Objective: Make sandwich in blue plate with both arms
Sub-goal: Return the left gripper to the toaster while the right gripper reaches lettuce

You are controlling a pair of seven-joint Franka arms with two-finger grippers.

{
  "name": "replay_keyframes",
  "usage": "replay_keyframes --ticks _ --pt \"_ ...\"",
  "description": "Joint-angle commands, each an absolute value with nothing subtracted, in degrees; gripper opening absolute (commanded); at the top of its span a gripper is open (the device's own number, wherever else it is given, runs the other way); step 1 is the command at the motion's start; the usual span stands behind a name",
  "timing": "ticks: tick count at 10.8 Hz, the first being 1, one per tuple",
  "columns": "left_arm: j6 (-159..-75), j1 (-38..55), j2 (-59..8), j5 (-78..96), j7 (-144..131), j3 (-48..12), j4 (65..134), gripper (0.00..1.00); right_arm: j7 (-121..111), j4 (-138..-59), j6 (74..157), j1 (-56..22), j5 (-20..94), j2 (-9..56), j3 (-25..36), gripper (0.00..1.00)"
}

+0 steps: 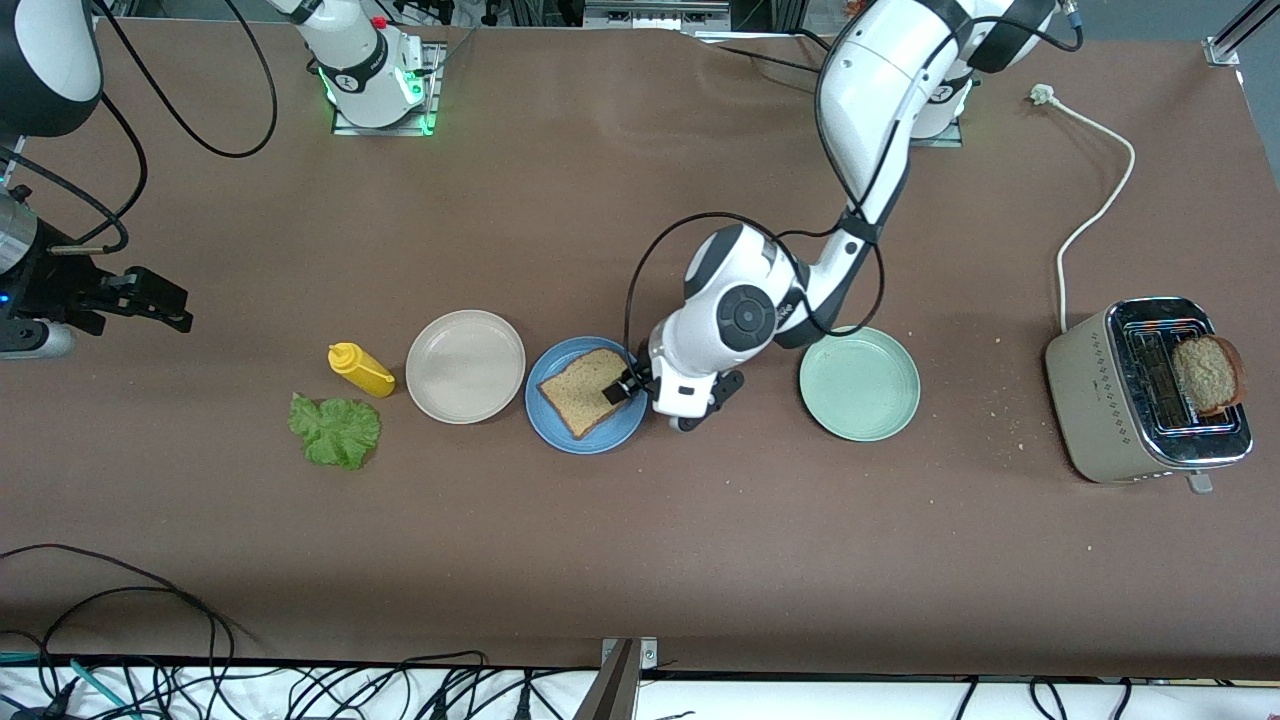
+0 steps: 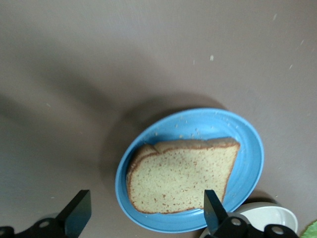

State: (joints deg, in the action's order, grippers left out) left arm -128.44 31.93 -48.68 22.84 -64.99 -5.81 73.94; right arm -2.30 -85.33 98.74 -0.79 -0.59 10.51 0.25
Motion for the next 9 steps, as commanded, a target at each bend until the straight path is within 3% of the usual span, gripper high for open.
replay_keyframes --ticks 1,5,9 --pt "-118.6 27.3 -41.4 18.9 -64.1 -5.0 74.3 1.00 -2.3 -85.1 98.6 -0.8 -0.9 10.0 0.3 1.00" --pt "-104.0 20.2 -33.4 5.5 -63.0 -5.1 74.4 1.00 -2.3 -85.1 98.4 -0.7 -0.9 9.8 0.4 1.00" --pt "-91.3 9.2 -25.5 4.7 -38.7 -5.0 74.3 1.00 -2.3 -85.1 98.3 -0.8 -1.1 9.7 0.4 1.00"
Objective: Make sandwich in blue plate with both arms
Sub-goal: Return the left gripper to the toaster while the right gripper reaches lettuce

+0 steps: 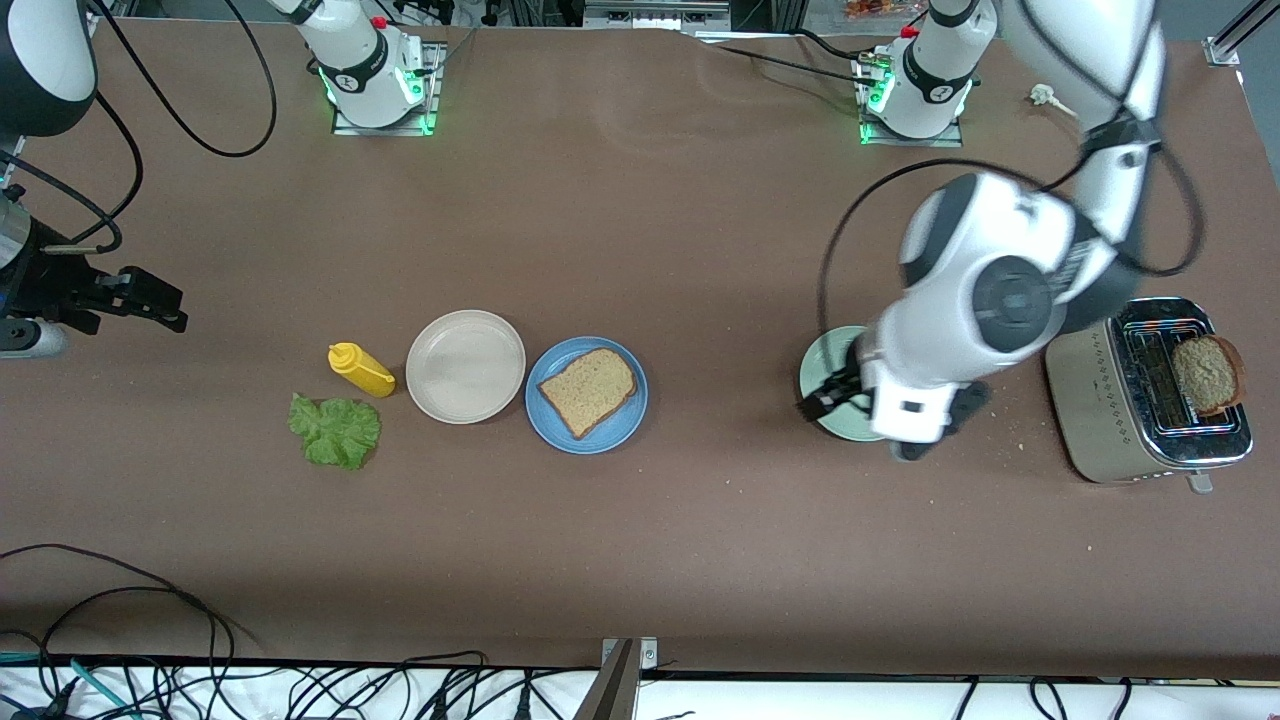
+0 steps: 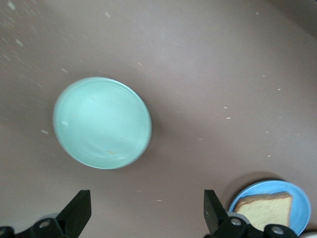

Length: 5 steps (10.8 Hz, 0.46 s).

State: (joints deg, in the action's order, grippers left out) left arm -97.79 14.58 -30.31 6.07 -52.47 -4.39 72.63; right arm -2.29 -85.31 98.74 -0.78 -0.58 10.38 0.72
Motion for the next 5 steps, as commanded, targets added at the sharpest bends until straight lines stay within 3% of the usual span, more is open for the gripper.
replay_keyframes --ticks 1,5 --pt "-88.1 6.7 -24.4 4.7 -32.7 -5.0 74.3 1.00 -2.3 -85.1 98.0 -0.7 -0.9 9.4 0.7 1.00" --pt "-85.9 1.7 -23.6 2.2 -25.2 -5.0 74.3 1.00 -2.4 -85.4 97.6 -0.6 -1.8 9.8 0.9 1.00"
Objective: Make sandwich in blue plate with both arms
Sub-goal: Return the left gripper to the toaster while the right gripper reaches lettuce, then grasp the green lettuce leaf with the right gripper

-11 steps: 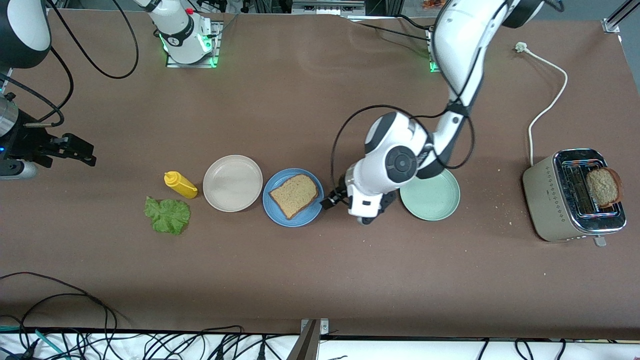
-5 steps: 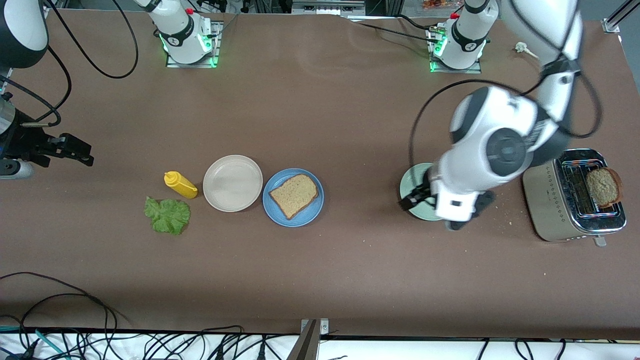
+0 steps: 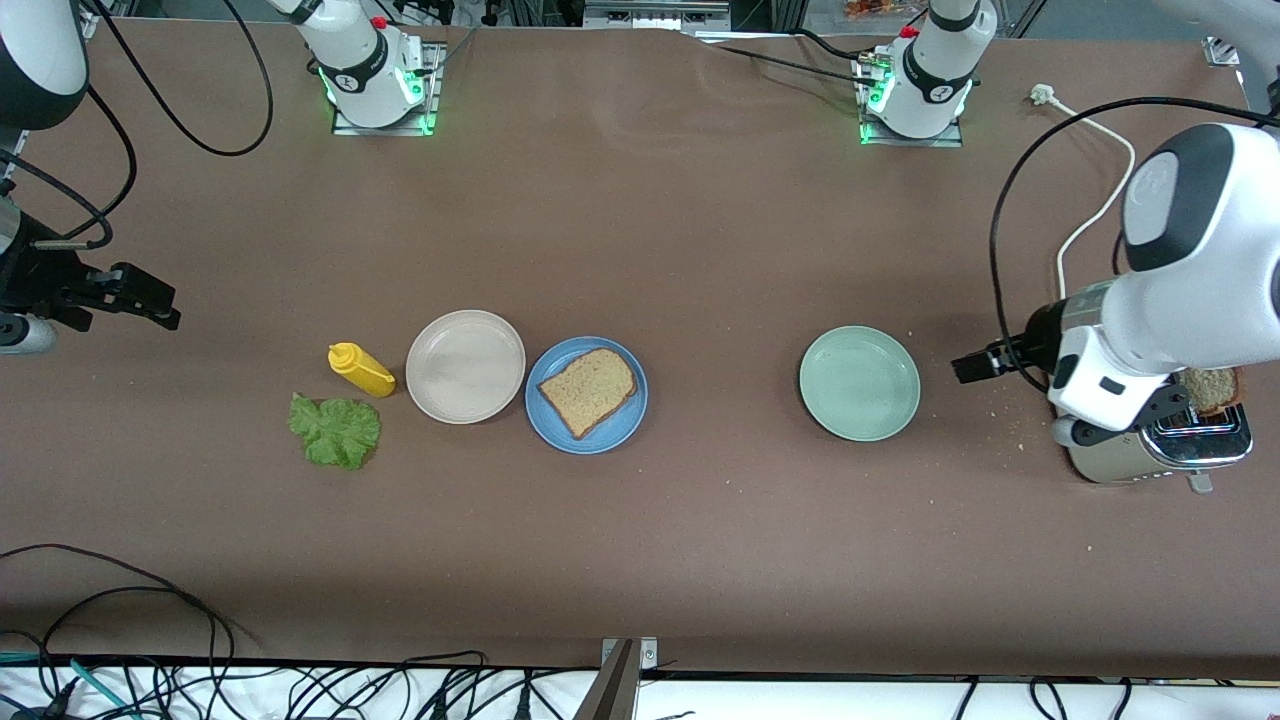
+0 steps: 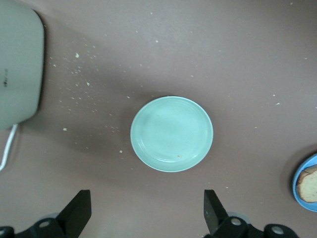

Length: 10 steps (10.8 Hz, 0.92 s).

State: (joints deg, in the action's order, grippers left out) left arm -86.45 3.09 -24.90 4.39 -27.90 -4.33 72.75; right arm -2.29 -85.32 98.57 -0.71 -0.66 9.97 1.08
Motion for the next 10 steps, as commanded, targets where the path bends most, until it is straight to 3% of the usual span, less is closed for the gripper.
replay_keyframes --ticks 1,5,10 --pt "-85.9 1.5 -23.6 2.2 -25.2 -4.9 74.4 1.00 -2.4 -86.0 97.1 -0.9 -2.3 9.9 0.7 1.00" --pt "-85.9 -1.0 -23.6 1.1 -18.0 -4.9 74.6 1.00 -2.1 -86.0 97.5 -1.9 -2.2 15.9 0.4 1.00" --pt "-84.7 -2.1 -23.5 -1.1 -14.4 -5.0 74.9 0.99 -2.7 -86.4 107.1 -1.9 -1.1 25.0 0.4 1.00"
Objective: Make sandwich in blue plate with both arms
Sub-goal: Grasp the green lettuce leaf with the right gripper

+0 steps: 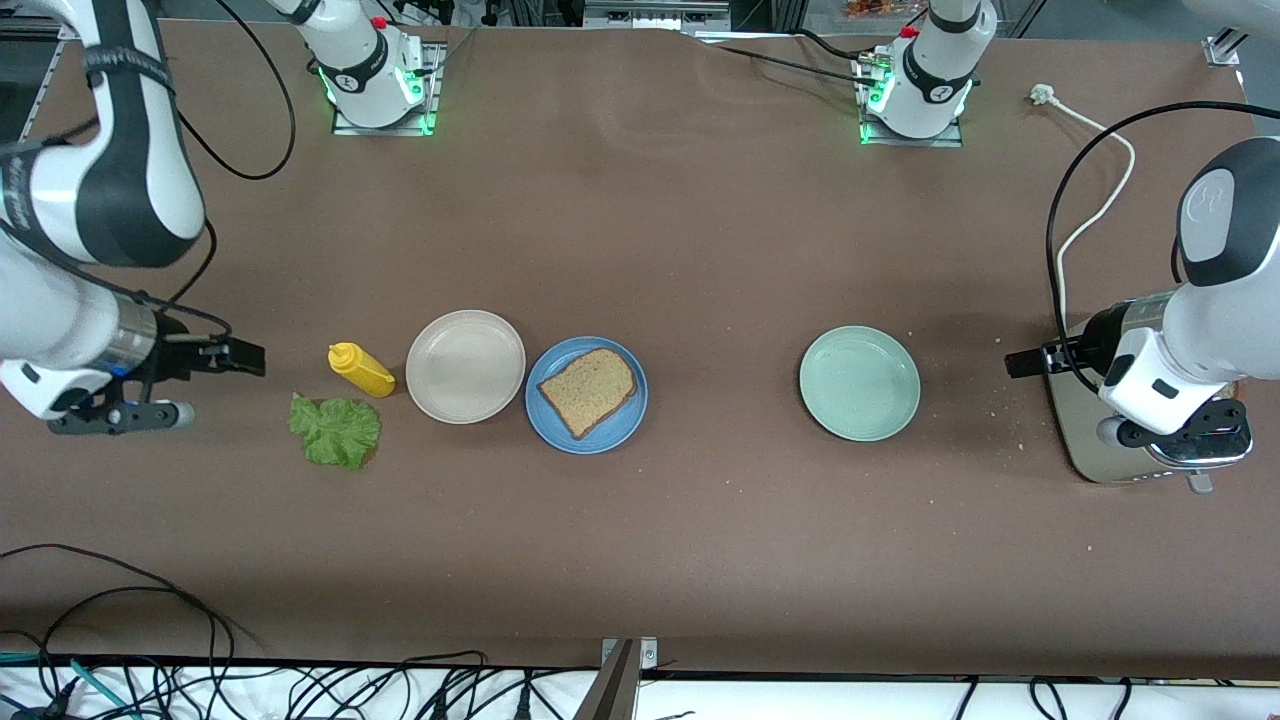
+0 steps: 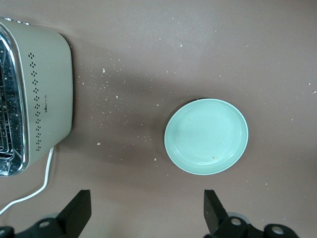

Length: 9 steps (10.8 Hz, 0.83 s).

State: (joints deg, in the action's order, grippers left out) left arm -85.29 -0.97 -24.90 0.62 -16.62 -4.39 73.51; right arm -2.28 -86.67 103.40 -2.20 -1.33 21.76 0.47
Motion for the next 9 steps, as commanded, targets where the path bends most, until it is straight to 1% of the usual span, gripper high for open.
replay_keyframes --ticks 1,3,4,5,7,9 --pt "-84.6 -2.5 -23.1 -1.1 -14.4 -5.1 75.0 0.99 -2.9 -87.7 111.2 -2.2 -0.8 25.8 0.4 1.00" --pt "-84.4 -2.5 -22.8 -1.1 -14.4 -5.1 75.5 0.98 -4.2 -91.3 120.0 -1.9 -1.2 29.0 0.6 1.00" --pt "-84.5 -2.5 -22.7 -1.2 -14.2 -5.1 76.0 0.95 -6.0 -94.6 127.1 -1.8 -0.9 30.2 0.7 1.00" --pt "-84.5 -3.2 -22.0 -1.2 -11.9 -5.2 76.4 0.95 -6.2 -98.1 132.5 -1.7 -0.5 30.6 0.8 1.00" --pt "-84.8 -4.6 -20.5 -1.1 -9.7 -5.3 78.3 0.95 -6.3 -101.6 139.4 -1.7 -0.4 32.5 0.7 1.00" --pt "-86.1 -4.9 -18.4 -1.1 -8.2 -5.3 81.4 0.95 -6.4 -102.7 144.6 -1.7 -0.4 35.7 0.7 1.00"
